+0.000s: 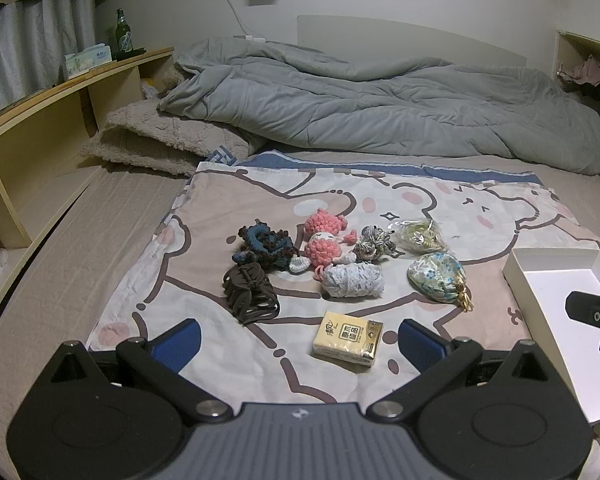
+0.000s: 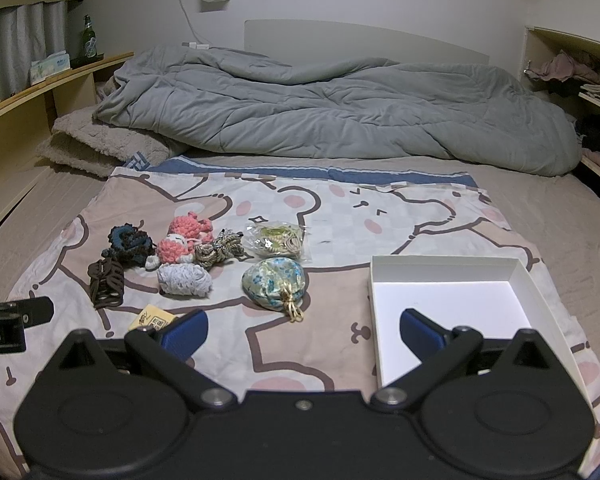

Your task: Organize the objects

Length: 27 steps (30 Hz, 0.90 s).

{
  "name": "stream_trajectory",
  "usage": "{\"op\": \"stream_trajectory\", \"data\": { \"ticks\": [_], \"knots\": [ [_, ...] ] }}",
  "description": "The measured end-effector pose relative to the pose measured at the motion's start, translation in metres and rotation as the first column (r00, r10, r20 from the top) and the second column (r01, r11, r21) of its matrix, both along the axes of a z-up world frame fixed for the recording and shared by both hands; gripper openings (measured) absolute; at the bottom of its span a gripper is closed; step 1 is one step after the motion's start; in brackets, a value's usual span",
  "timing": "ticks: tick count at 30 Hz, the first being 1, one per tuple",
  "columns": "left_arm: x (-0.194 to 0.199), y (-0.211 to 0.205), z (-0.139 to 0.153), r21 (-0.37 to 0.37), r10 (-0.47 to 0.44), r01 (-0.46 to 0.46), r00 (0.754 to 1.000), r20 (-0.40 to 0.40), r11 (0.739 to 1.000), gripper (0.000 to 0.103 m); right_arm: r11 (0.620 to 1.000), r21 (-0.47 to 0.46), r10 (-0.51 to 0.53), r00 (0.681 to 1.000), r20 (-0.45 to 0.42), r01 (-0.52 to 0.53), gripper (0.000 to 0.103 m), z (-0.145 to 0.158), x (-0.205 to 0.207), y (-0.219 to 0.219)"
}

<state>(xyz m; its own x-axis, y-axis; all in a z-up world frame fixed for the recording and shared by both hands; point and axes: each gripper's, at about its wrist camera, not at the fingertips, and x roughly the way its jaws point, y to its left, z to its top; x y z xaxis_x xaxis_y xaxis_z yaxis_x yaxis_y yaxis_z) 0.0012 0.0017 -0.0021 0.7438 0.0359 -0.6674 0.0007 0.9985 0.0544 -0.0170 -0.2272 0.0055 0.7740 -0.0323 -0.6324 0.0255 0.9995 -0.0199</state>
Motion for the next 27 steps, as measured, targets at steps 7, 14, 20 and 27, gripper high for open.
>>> {"op": "stream_trajectory", "data": {
  "ticks": [7, 14, 20, 27],
  "knots": [
    [0.0, 0.0004, -0.0026, 0.0, -0.002, 0.002, 1.0, 0.0, 1.0, 0.103, 1.0, -0.002, 0.001, 1.0, 0.0, -0.001, 0.103, -0.0021, -0.0013, 0.0014],
    [0.0001, -0.0006, -0.0042, -0.001, -0.002, 0.002, 1.0, -0.002, 1.0, 0.103, 1.0, -0.002, 0.001, 1.0, 0.0, -0.001, 0.103, -0.0042, -0.0012, 0.0011],
    [0.0003, -0.0007, -0.0041, -0.001, -0.001, 0.001, 1.0, -0.004, 1.0, 0.103, 1.0, -0.002, 0.001, 1.0, -0.001, -0.001, 0.103, -0.0034, -0.0011, 0.0013],
    [0.0005, -0.0004, -0.0036, -0.001, -0.001, 0.001, 1.0, -0.003, 1.0, 0.103, 1.0, -0.003, 0.002, 1.0, 0.0, -0.002, 0.103, -0.0029, -0.0011, 0.0013]
  ]
}}
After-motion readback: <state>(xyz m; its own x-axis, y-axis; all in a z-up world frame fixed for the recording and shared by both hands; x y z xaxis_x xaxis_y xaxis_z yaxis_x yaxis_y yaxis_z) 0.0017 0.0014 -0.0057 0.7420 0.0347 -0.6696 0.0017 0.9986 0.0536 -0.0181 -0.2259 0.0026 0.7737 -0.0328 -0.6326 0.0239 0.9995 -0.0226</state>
